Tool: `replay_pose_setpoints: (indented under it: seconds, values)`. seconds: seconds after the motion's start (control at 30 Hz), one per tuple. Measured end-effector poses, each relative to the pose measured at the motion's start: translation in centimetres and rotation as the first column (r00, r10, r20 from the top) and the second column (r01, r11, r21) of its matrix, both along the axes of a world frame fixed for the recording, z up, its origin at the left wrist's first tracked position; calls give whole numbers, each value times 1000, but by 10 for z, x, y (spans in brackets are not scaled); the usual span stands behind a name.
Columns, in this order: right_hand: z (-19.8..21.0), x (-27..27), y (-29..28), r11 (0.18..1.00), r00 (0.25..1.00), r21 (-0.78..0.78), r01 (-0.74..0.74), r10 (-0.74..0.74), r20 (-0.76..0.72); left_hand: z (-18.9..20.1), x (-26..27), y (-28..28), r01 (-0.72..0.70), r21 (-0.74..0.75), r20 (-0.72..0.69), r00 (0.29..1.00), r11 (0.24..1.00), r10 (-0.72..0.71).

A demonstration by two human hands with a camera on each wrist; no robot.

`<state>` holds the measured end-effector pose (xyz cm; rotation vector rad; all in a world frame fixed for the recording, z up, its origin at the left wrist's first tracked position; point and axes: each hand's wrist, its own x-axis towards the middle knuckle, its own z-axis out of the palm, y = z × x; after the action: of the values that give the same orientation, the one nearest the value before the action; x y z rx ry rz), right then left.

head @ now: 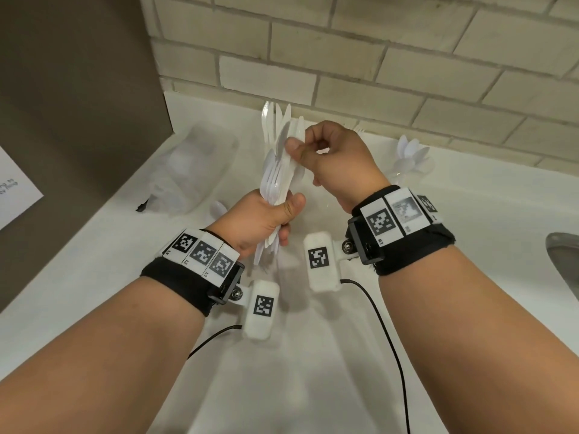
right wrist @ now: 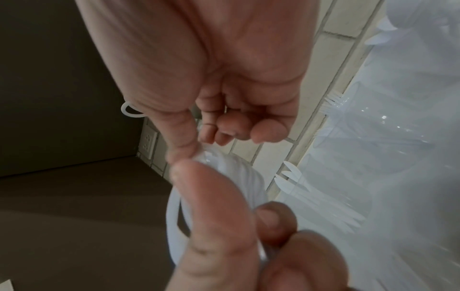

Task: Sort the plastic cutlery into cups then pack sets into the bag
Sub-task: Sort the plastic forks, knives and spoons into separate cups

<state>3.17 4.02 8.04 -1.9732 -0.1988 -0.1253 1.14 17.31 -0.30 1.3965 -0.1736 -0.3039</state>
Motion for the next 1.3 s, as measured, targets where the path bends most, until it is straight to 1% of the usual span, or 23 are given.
replay_pose_setpoints:
  seconds: [0.13,0.23,0.37,0.53,0.63,0.73,0.8,0.9,0.97,1.07,1.13,1.17,1.23,1.3]
  values:
    - [0,-3,3,1000,999,10,3,-2,-45,-1,-3,-1,-9,-45,-30,1000,999,8]
    - [-2,-3,7,998,998,21,53,-52,-33,2,-2,0,-10,-64,-60,998,998,7]
    - [1,-4,12,989,993,88,116,-115,-15,6,-3,0,-3,-24,-38,999,1000,2]
    - [7,-1,11,958,984,225,177,-177,-24,5,-4,-1,-5,-1,-33,999,1000,5]
    - [9,-1,8,952,988,265,154,-151,-30,4,-4,-1,-7,-11,-36,999,1000,7]
    - [8,-1,4,976,993,184,120,-117,-25,4,-5,0,-11,-6,-49,999,1000,11]
    - [6,-2,3,990,998,131,55,-51,-33,3,-5,0,-13,-14,-65,998,1000,12]
    - [0,-3,6,990,996,135,-47,56,-68,0,-4,-1,11,-4,-68,998,1000,-11]
    - [0,-1,8,985,995,168,-37,52,-86,-2,-4,-1,13,33,-56,998,999,-11]
    - [7,4,4,978,997,203,40,-27,-67,-4,-6,1,9,55,-65,998,998,-5]
    - [14,8,2,956,997,287,65,-50,-60,-4,-7,3,3,34,-73,997,999,0]
    - [18,9,1,930,997,364,62,-40,-68,-4,-8,4,2,17,-74,997,1000,-1]
    - [29,11,-3,842,996,537,53,-8,-84,-3,-8,7,4,-15,-75,997,1000,-6]
    - [42,17,-8,754,998,655,54,-22,-57,-4,-7,13,2,-44,-90,996,999,-5]
